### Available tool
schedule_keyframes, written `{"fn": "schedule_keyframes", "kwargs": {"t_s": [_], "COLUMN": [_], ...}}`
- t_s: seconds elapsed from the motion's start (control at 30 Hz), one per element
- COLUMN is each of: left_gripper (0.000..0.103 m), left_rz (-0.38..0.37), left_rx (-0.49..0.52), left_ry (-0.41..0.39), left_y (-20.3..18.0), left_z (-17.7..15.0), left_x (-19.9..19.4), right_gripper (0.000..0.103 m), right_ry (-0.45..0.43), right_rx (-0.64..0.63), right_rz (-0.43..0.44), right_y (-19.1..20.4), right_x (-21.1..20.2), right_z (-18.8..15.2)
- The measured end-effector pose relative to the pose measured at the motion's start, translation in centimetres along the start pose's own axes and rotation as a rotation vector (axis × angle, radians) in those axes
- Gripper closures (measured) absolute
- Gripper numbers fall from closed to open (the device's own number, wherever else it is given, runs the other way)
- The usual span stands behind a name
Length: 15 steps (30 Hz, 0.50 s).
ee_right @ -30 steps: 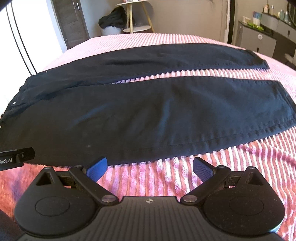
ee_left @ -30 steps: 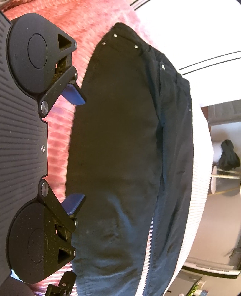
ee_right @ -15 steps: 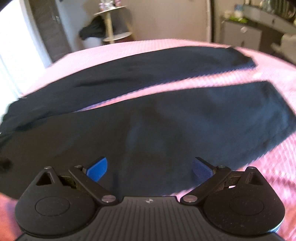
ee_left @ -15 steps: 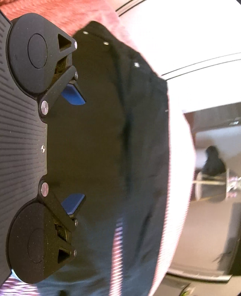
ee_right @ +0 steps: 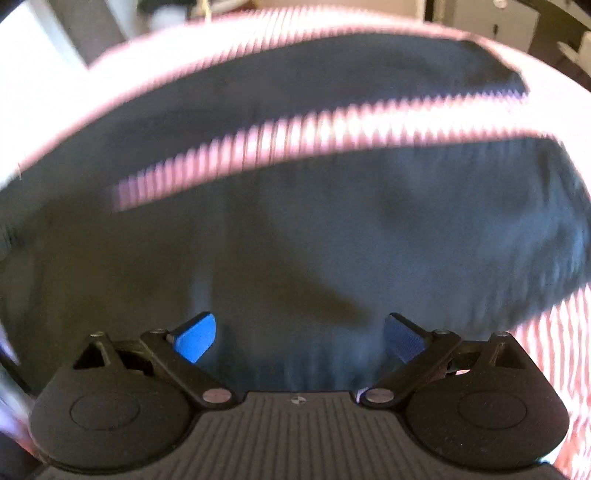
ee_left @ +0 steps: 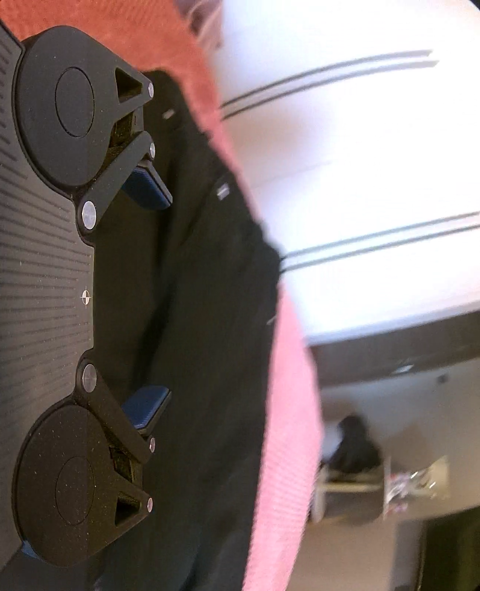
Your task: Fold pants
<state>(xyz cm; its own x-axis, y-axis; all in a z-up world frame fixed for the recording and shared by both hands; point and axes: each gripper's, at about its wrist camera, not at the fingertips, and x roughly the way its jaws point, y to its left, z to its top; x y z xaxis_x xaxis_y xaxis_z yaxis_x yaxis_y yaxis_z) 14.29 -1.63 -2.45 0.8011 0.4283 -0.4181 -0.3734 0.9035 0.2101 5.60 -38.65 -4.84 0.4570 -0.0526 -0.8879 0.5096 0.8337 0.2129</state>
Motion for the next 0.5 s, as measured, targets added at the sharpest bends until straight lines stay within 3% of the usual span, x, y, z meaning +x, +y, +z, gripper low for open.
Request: {"fn": "schedule_keyframes", "kwargs": {"t_s": [0.17, 0.27, 0.33, 0.4, 0.5], "left_gripper": [0.000, 0.000, 0.000, 0.000, 0.000], "left_rz": [-0.033, -0.087, -0.093, -0.105, -0.090], "left_rx": [-0.031, -0.038, -0.072, -0.136, -0.133], "left_ry": [-0.017, 0.129, 0.211, 0.214, 0.204], "left_y": [-0.4, -1.1, -0.9, -0.2, -0.4], "left_z": [-0.4, -1.2, -1.8, -1.8, -2.0], "left_x": [0.2, 2.8, 4.4, 4.6, 4.6], "right_gripper": [0.008, 0.031, 0.033, 0.034, 0.035], "right_ry": [-0.109, -0.107, -0.109, -0.105, -0.108], "right_rx": [0.135, 0.251, 0.363, 0.481, 0.566], "right_rz": [-0.068, -0.124, -0.179, -0.203, -0.275], "right_y": [-0.9, -1.4, -2.0, -2.9, -3.9], "right_x": [2.9, 7.0, 9.3, 10.9, 13.1], "right_z": [12.9, 19.7, 22.9, 24.2, 26.2]}}
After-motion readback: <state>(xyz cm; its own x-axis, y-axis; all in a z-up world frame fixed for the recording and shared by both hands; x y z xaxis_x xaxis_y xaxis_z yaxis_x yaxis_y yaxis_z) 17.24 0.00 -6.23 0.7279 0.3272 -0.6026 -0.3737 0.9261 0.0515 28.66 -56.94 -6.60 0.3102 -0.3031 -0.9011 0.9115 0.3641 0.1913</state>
